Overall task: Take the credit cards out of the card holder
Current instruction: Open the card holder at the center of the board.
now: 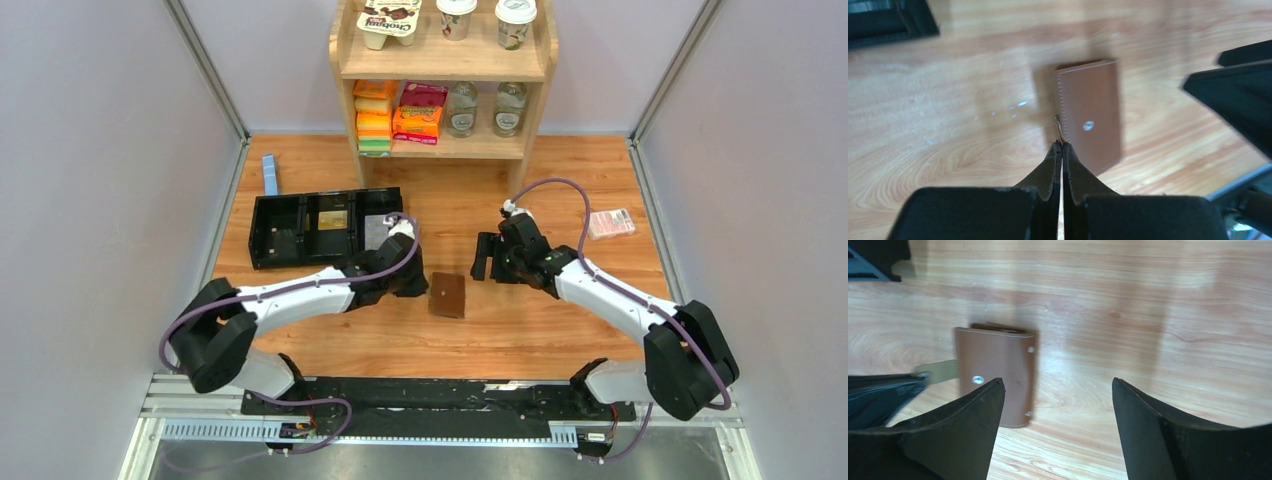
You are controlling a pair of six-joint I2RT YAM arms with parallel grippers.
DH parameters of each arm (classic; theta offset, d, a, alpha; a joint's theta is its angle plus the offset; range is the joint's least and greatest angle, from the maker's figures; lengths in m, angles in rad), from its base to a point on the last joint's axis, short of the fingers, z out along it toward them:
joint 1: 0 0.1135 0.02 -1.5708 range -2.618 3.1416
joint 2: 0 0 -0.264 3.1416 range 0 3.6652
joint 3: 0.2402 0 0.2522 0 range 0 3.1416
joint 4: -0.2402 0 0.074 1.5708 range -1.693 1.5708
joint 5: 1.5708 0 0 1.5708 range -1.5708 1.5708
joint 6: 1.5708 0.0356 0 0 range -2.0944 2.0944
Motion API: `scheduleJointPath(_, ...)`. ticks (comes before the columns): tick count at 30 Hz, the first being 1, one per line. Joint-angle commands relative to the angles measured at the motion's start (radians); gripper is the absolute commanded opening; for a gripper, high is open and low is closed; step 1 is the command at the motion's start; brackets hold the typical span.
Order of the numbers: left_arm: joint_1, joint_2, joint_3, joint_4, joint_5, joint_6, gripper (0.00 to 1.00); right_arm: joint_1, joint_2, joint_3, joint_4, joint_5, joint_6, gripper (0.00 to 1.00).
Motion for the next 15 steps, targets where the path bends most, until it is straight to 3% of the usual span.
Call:
scheduleJointPath(1, 0.0, -0.121, 0.126, -0.016, -0.001, 0.078, 0.0, -0.004, -0.066, 0.014, -0.068, 0.114, 0.003, 0.82)
scheduleJointPath(9, -0.034, -0.077, 0.159, 0.053, 0.084, 0.015, 0.0, -0.003, -0.14, -0.009, -0.059, 0.115, -0.006, 0.96)
scheduleJointPath(15, -0.022, -0.152, 0.071, 0.065, 0.035, -0.075, 0.0, -0.004, -0.152, -0.031, -0.005, 0.007, -0.003, 1.0)
